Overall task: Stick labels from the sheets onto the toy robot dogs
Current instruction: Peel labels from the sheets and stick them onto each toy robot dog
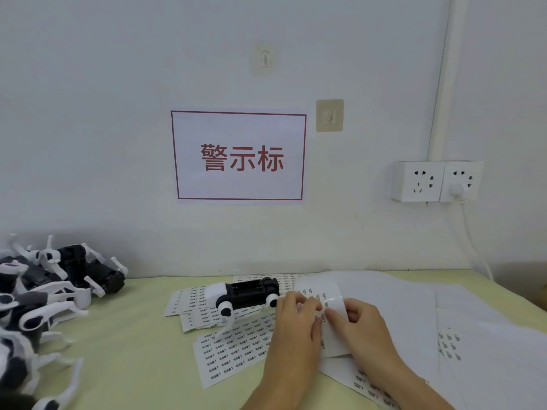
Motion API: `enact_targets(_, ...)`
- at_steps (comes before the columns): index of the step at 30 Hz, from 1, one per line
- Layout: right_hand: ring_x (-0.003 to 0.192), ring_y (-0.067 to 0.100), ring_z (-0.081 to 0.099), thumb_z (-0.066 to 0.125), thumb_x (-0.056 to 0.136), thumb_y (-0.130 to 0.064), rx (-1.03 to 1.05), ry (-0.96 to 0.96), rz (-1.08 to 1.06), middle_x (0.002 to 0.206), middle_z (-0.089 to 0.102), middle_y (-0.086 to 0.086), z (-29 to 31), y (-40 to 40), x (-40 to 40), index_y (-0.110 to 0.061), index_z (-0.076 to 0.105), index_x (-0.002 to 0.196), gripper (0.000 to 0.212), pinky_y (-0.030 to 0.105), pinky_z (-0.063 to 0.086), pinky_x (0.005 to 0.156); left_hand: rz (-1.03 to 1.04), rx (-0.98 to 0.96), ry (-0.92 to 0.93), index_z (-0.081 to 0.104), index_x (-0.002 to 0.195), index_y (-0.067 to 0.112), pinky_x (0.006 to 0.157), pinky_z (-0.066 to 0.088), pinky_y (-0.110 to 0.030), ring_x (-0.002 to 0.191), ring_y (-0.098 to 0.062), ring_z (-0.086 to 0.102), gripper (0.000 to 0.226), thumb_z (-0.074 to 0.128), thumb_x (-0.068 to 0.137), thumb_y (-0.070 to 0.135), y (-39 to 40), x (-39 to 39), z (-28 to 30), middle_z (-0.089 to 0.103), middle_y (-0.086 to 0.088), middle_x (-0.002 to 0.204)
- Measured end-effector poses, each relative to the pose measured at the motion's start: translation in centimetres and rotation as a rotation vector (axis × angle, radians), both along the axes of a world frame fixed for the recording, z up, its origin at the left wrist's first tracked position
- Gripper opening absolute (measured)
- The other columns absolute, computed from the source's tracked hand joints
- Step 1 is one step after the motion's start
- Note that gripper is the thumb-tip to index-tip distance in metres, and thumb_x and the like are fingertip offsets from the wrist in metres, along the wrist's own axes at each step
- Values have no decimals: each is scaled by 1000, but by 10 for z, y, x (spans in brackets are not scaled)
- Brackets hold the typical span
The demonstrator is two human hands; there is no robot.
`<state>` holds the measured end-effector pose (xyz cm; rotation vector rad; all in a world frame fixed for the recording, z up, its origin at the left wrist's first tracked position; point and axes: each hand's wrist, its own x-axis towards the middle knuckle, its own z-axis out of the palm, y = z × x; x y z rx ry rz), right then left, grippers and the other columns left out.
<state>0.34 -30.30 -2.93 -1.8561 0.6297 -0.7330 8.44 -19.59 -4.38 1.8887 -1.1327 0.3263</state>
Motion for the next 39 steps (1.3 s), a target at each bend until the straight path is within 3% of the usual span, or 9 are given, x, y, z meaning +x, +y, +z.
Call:
enact_targets(4,67,23,58,67,92,-27,59,-56,42,81,67,24,-1,-1,0,0,67,80,29,36,45,64,3,53,-81,57,125,27,90,44,-20,121,-2,32,27,45,103,19,1,-3,3,39,11,127)
enact_targets(8,68,20,54,68,91,-23,118,-102,94,75,63,22,-1,-2,0,7,64,83,31,35,41,66,47,70,-130,55,126,26,97,39,-23,121,-5,37,26,40,105,24,1,-4,6,45,14,129)
enact_targets(15,71,23,62,65,91,-10,66,-74,134,84,67,28,-4,-7,-1,1,71,83,15,36,48,69,46,6,-125,59,120,23,96,37,-20,113,-4,45,23,43,104,25,2,-4,6,55,14,120)
enact_targets(19,76,21,74,68,90,-14,71,-68,138,77,76,7,-3,-7,-2,-20,78,82,15,28,56,70,58,-24,-128,62,107,19,87,38,-18,104,-6,48,19,45,104,26,2,-4,5,58,11,110)
enact_targets(21,72,22,70,70,89,-18,81,-69,139,78,72,20,-3,-6,-2,-9,75,84,12,31,52,71,65,-23,-132,62,104,20,85,37,-18,101,-5,47,18,45,104,27,1,-3,5,58,12,106)
enact_targets(23,67,27,56,71,89,-21,86,-84,127,91,58,39,-4,-7,-2,12,62,91,34,36,43,71,68,-12,-129,61,106,21,84,38,-17,101,-3,46,18,44,104,29,1,-4,4,56,13,108)
enact_targets(25,67,31,49,69,90,-21,93,-103,115,96,52,43,-4,-6,-1,19,53,95,43,36,38,72,68,-11,-106,60,108,23,82,37,-15,101,-1,46,17,45,104,30,1,-4,4,55,15,110)
enact_targets(31,70,22,51,67,91,-15,144,-120,160,73,55,29,-7,-10,1,15,58,86,32,36,40,70,35,-5,-35,59,107,23,80,43,-20,94,-1,48,17,45,104,33,2,-5,7,55,16,106)
enact_targets(39,70,25,59,62,93,-7,133,-138,206,75,64,26,-7,-12,0,4,67,78,19,38,45,70,14,-58,-54,66,102,18,83,34,-7,101,4,42,14,53,101,23,2,-3,6,55,15,105)
